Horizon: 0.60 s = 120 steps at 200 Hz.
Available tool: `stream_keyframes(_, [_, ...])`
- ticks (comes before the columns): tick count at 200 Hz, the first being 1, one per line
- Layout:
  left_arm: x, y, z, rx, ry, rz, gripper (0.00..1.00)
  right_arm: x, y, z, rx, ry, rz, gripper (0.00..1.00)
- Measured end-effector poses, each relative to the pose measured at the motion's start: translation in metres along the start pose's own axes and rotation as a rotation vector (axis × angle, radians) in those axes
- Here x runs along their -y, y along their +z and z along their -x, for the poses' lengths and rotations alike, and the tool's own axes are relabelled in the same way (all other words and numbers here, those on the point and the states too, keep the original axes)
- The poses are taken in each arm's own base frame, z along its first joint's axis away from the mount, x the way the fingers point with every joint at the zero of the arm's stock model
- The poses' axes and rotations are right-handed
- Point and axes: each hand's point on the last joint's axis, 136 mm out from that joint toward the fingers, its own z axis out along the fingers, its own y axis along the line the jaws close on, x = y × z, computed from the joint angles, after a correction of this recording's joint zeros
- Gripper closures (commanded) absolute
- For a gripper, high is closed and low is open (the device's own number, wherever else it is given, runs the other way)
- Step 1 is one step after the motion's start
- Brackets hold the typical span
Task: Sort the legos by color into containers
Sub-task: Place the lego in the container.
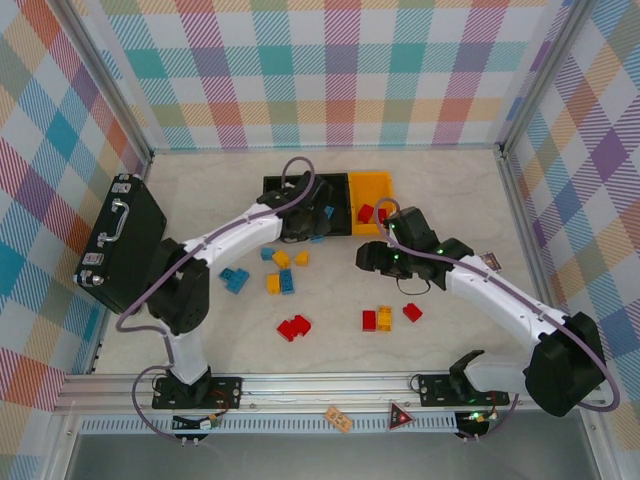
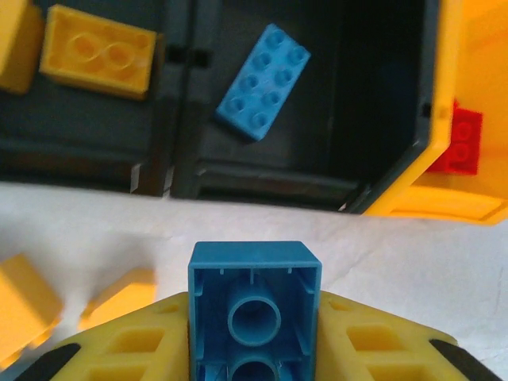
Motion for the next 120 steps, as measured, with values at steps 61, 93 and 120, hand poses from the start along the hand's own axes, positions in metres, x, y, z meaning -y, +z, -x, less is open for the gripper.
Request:
stream_keyframes(61, [0.036, 0.048, 0.024, -0.006, 0.077, -0.009, 0.64, 0.008, 0.002, -0.006, -0.014, 0.011, -0.015, 0.38])
stream_keyframes(93, [0.041, 0.070, 0.031, -0.006, 0.085, -0.003, 0.63, 0.009, 0.001, -0.007, -0.011, 0.013, -0.018, 0.38])
stream_keyframes(120, [0.045, 0.083, 0.039, -0.002, 0.082, -0.008, 0.61, 0.010, -0.004, -0.006, -0.003, 0.015, -0.016, 0.38])
